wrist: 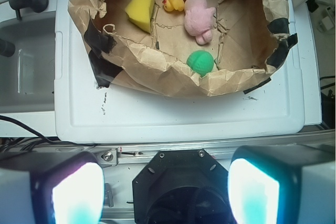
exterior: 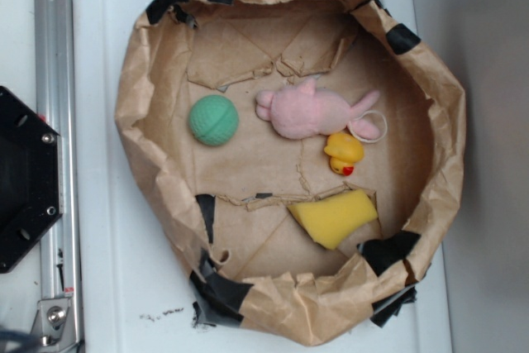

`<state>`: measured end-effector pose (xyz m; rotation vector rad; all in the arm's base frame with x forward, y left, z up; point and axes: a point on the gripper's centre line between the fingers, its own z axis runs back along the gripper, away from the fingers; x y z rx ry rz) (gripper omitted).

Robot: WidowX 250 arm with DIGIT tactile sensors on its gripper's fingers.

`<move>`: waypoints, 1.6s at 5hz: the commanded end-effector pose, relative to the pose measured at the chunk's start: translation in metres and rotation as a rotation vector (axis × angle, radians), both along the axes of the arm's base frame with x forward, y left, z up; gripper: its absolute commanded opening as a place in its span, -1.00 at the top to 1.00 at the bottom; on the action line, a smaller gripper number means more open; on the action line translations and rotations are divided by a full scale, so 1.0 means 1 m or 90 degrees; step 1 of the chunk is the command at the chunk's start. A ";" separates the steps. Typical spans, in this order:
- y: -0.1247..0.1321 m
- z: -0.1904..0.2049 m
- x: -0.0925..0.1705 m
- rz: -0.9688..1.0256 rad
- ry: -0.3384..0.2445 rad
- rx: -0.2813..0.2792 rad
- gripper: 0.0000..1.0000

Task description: Grab the green ball.

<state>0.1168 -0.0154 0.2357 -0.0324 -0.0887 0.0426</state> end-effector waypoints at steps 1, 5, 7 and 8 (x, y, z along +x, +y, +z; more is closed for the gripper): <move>0.000 0.000 0.000 0.000 0.000 0.000 -1.00; 0.044 -0.149 0.133 -0.007 -0.036 0.050 -1.00; 0.052 -0.176 0.106 0.001 0.035 0.029 -1.00; 0.087 -0.184 0.103 0.051 0.066 0.034 -1.00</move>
